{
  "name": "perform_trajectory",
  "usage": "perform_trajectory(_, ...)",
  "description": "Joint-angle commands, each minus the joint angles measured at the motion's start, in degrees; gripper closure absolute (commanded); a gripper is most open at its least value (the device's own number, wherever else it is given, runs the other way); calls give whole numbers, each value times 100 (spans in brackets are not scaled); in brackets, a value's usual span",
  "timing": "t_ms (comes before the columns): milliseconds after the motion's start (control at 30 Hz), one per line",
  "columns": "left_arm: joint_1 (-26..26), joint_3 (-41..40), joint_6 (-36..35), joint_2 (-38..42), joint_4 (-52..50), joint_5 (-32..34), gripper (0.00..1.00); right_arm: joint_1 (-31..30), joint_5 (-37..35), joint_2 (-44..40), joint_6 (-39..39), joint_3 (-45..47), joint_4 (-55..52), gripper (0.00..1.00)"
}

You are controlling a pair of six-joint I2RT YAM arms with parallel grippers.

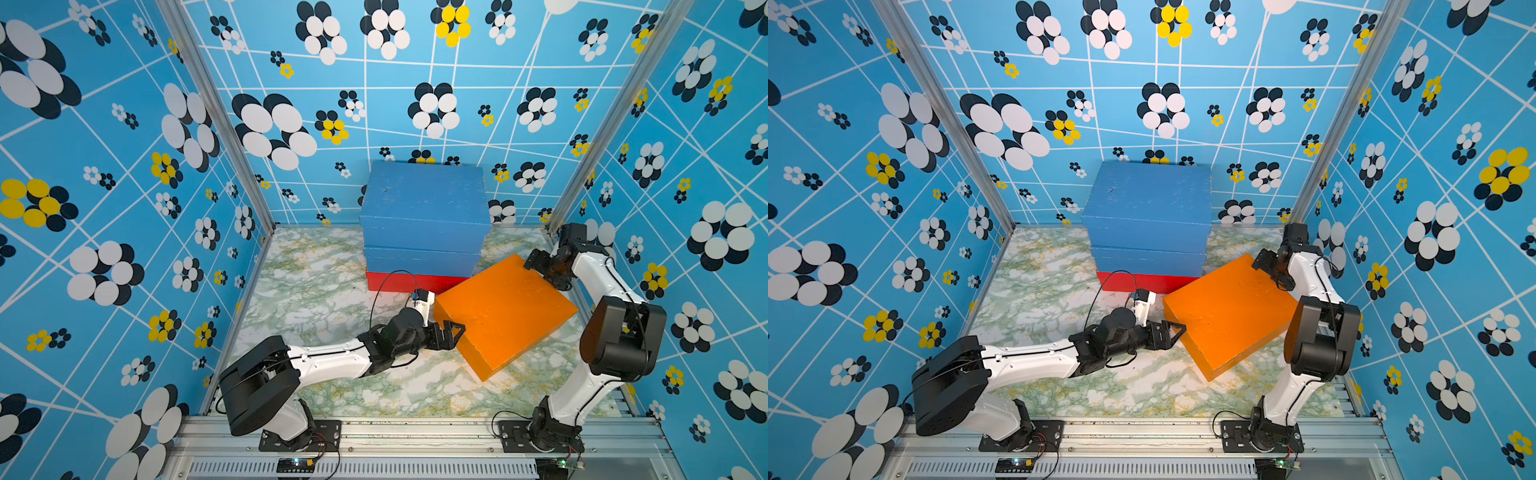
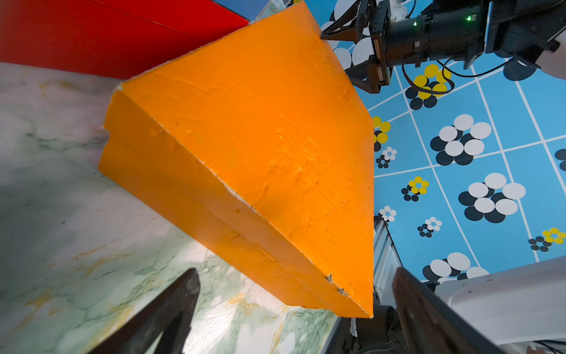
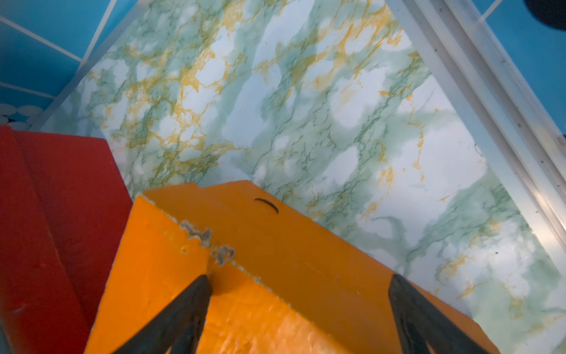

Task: Stack the shoeboxes
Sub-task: Move the shoebox to the center of the board.

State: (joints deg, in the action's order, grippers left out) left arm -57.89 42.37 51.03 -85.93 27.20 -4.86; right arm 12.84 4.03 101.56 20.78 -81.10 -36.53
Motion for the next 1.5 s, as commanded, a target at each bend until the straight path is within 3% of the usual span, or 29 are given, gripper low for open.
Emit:
perform_trajectory(0, 47, -92, -110, 149, -100, 134, 0, -188, 106, -189, 12, 560, -350, 7)
perform_trajectory(300, 197, -316, -154, 501, -322, 295, 1, -571, 155, -1412, 171, 1828, -384, 7)
perform_trajectory(633, 392, -784, -111, 1154, -621, 552, 0, -1398, 346, -2597, 586, 2331, -738, 6)
perform_trajectory(1033, 888, -1138, -154, 2005, -1393, 611, 1, -3240, 188, -2943, 1124, 2443, -1063, 6)
perform_trajectory(1300, 1436, -1458, -240, 2820, -2004, 589, 1, -3401, 231, -3279, 1035, 2465, -1194, 4)
perform_trajectory(1467, 1555, -1417, -363, 2889, -2187, 376, 1, -3480, 592, -3085, 1069, 2628, -926, 4)
